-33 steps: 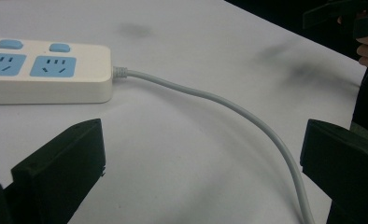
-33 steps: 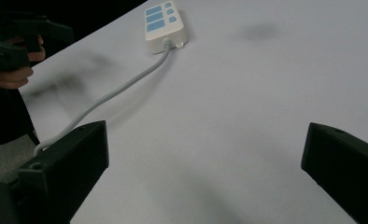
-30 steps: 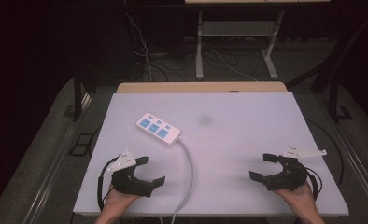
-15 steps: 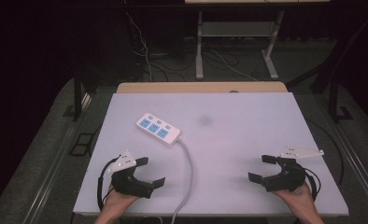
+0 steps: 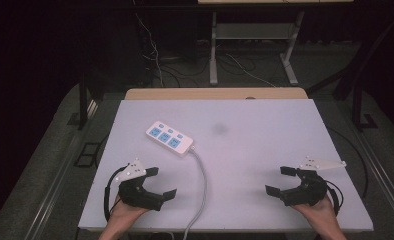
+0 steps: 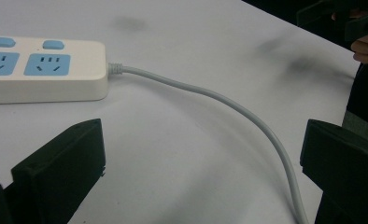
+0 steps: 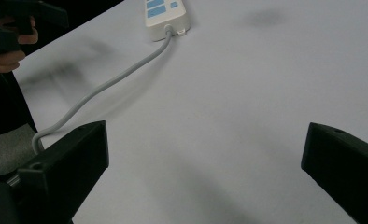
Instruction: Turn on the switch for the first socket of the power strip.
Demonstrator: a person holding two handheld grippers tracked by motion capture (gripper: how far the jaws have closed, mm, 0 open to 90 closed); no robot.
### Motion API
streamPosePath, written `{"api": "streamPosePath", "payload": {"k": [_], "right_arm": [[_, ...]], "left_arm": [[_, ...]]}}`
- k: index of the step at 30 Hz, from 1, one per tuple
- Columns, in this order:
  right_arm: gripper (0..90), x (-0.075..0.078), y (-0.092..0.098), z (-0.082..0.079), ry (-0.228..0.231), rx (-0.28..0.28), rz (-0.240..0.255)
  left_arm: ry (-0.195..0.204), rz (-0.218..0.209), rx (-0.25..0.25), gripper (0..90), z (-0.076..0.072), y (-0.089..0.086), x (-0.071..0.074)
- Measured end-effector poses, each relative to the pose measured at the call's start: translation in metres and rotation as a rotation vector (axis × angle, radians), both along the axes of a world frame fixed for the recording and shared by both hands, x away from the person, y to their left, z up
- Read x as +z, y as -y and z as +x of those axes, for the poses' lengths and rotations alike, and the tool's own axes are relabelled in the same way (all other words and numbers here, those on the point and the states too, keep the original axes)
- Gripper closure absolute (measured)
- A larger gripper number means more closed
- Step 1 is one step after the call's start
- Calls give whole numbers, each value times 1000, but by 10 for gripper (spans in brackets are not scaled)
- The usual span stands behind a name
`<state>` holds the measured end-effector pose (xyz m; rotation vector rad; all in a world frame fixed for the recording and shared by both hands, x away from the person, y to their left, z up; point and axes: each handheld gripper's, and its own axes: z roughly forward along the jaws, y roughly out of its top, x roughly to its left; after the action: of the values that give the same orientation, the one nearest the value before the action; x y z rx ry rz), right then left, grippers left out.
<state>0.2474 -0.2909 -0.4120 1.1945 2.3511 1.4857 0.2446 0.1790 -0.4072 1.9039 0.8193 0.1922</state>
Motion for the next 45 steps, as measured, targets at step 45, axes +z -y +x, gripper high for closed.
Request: {"api": "streamPosePath", "payload": {"k": [45], "right_arm": [[4, 0, 5, -2, -5, 13, -7]], "left_arm": [[-67, 148, -50, 0, 66, 13, 40]]}}
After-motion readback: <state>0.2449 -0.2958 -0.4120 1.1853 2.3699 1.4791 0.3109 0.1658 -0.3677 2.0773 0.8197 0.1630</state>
